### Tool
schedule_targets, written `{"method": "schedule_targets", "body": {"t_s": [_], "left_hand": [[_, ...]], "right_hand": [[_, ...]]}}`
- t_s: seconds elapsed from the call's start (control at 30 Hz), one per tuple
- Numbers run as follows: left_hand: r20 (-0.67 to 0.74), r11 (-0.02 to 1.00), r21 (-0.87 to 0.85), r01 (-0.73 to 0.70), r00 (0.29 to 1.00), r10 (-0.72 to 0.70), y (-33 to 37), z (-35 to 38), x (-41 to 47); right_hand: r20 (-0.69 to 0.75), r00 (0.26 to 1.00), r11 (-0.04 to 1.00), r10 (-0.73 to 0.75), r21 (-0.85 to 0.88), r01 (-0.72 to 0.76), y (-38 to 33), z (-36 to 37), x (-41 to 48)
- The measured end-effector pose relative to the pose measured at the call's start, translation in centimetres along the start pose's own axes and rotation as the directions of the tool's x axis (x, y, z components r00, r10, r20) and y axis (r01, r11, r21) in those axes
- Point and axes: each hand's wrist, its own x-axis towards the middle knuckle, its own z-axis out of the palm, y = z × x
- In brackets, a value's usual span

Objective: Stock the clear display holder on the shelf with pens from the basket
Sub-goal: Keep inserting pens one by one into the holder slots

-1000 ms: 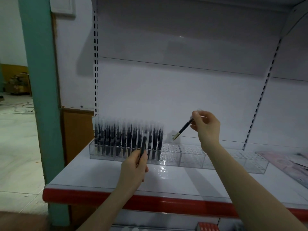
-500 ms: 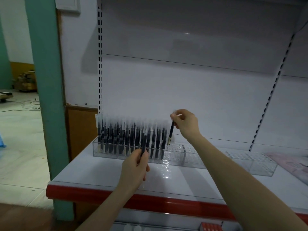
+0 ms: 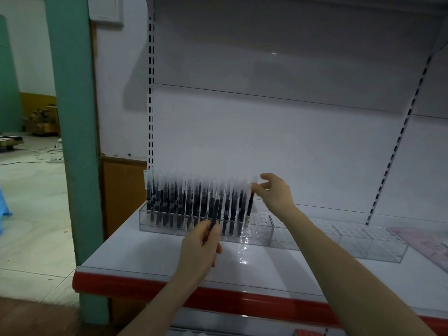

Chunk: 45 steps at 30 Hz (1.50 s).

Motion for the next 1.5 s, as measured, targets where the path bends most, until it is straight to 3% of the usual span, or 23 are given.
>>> {"method": "schedule_targets", "body": {"t_s": [0.1,0.17,0.27,0.47,0.67,0.7,0.77,0.83,0.9,1.0,1.17,1.5], "left_hand": [[0.015,0.998,-0.061,-0.016,1.000,0.017,1.0,-0.2,-0.1],[0.026,0.991,-0.132,-0.004,1.000,0.008,1.9,-0.1,0.1],[0.071,0.977,-0.211,0.023,0.997,-0.008,3.3,0.3,0.5],[0.141,0.963,-0.270,0.023,0.990,0.016,5.0,0.7,0.7],[0.188,0.934,-0.343,0.100,0.981,-0.036,5.3,0.7,0.5],[0.173,0.932,-0.342,0.117,0.983,-0.060,5.1,0.6,0.4],[0.134,0.971,-0.216,0.100,0.988,-0.071,4.1,0.4,0.0],[0.146,0.997,0.071,-0.019,0.989,0.008,2.2,0.1,-0.5],[0.293,0.931,0.345,-0.122,0.956,0.016,0.5,-0.2,-1.0],[0.381,0.822,0.542,-0.172,0.923,-0.058,-0.6,-0.2,-1.1],[0.383,0.713,0.642,-0.282,0.924,0.020,-1.0,0.4,-1.0],[0.385,0.689,0.646,-0.330,0.920,0.080,-1.9,0.5,-0.8]], "right_hand": [[-0.222,0.950,0.970,-0.219,0.054,0.236,-0.5,-0.8,-2.9],[-0.189,0.893,0.907,-0.409,0.025,0.421,-0.7,-0.5,-5.0],[-0.091,0.737,0.742,-0.670,-0.074,0.666,-0.1,0.6,-6.5],[-0.069,0.621,0.624,-0.781,-0.157,0.766,0.7,1.1,-6.5],[0.023,0.517,0.460,-0.856,-0.422,0.781,0.6,-0.2,-5.1],[0.059,0.534,0.460,-0.843,-0.437,0.773,0.6,-0.5,-4.7],[0.063,0.674,0.596,-0.736,-0.413,0.689,0.5,-0.9,-4.3],[0.008,0.864,0.834,-0.503,-0.257,0.488,0.3,-1.1,-4.2],[-0.034,0.956,0.953,-0.290,-0.096,0.286,0.2,-1.2,-4.0],[-0.088,0.990,0.991,-0.112,0.058,0.117,0.2,-1.2,-3.4],[-0.037,0.999,0.993,0.034,0.110,-0.030,0.1,-0.1,-2.4],[0.026,0.999,0.999,0.039,0.022,-0.039,-0.2,0.7,-2.0]]}}
